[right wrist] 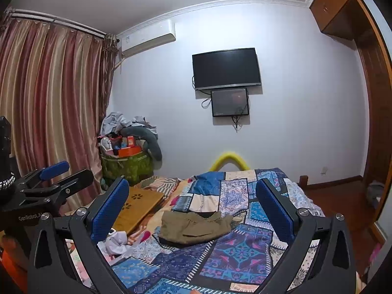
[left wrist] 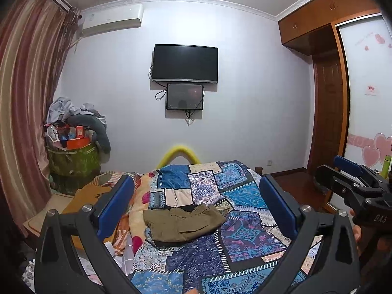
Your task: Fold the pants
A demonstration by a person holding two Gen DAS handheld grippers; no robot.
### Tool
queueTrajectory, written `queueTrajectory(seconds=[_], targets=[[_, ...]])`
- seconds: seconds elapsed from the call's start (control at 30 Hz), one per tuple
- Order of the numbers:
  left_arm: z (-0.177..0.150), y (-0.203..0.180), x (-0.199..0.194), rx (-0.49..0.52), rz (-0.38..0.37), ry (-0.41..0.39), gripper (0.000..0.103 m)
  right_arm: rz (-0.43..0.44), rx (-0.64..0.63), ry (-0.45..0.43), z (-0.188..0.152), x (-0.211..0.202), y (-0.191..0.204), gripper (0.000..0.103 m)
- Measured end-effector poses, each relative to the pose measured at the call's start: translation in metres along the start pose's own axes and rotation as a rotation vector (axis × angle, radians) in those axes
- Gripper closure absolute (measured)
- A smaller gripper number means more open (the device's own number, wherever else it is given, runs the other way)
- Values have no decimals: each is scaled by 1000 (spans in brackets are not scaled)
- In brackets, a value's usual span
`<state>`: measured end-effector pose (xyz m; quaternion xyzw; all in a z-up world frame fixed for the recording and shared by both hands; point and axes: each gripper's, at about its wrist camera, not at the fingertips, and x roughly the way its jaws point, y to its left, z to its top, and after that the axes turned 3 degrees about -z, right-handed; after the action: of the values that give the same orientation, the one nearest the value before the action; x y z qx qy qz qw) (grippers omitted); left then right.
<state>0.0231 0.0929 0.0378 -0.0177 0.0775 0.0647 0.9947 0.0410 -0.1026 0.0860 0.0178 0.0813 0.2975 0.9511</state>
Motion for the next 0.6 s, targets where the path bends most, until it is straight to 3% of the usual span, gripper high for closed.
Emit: queueTrajectory(seconds=[0.6], targets=[[-1, 6, 5, -25, -24, 23, 0, 1, 8, 10, -1, 3, 0, 0]])
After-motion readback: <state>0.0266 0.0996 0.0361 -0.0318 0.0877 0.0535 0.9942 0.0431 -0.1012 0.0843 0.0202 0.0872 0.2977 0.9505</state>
